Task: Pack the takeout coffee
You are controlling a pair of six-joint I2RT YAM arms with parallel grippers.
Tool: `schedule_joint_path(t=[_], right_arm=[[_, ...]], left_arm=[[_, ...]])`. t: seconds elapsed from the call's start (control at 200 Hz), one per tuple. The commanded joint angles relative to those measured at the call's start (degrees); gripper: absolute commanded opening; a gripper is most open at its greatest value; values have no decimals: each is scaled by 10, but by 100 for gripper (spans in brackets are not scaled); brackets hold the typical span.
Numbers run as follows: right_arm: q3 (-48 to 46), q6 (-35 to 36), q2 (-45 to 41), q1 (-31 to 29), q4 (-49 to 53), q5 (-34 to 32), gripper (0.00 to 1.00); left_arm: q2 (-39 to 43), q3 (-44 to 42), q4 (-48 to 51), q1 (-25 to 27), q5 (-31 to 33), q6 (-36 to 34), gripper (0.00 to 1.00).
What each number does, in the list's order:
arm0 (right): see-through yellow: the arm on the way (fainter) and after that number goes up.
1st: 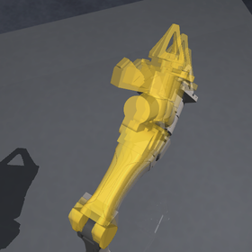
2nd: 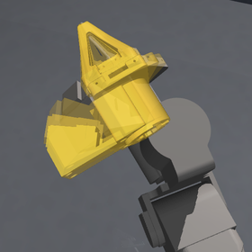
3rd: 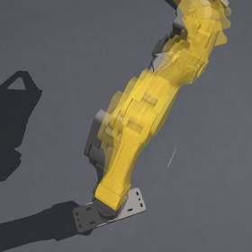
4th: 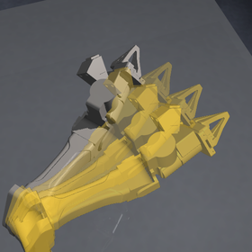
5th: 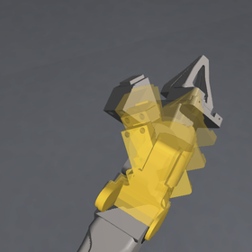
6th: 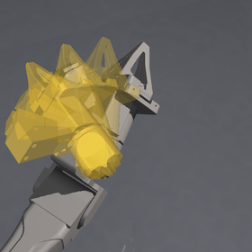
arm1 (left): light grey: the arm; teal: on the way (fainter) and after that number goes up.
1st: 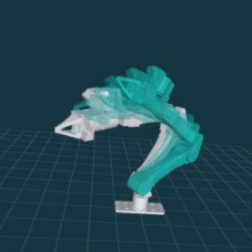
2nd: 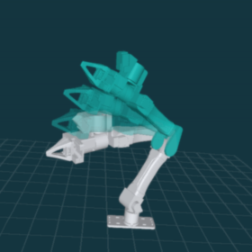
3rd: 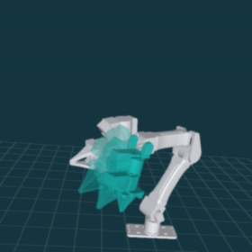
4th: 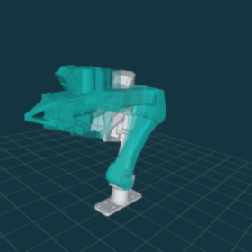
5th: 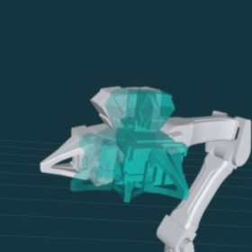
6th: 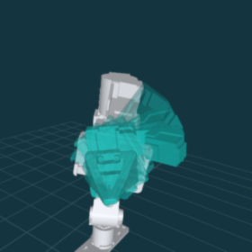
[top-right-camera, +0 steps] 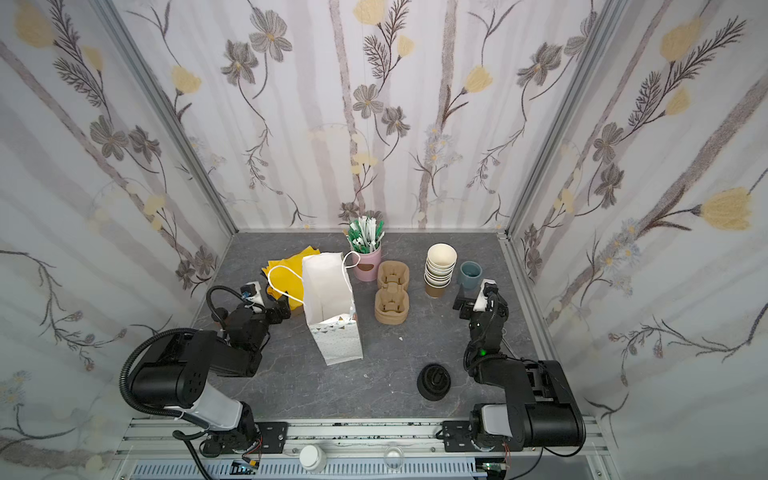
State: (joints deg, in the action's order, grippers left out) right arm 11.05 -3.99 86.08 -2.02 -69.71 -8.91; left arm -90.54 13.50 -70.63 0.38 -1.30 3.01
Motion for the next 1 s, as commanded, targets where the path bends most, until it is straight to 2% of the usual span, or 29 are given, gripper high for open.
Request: schedule_joint_path(t=[0.0,0.889,0.994], right_arm=[[5,16,4,-2,-54,-5,100],[2,6,2,13,-56,22,100],[-7,1,-17,11,-60,0,100]], left_arm=[[-3,5,-54,-1,-5,-7,100],[-4,6,-54,-6,-13,-4,100],[21,-1,-53,-6,15,6,100]])
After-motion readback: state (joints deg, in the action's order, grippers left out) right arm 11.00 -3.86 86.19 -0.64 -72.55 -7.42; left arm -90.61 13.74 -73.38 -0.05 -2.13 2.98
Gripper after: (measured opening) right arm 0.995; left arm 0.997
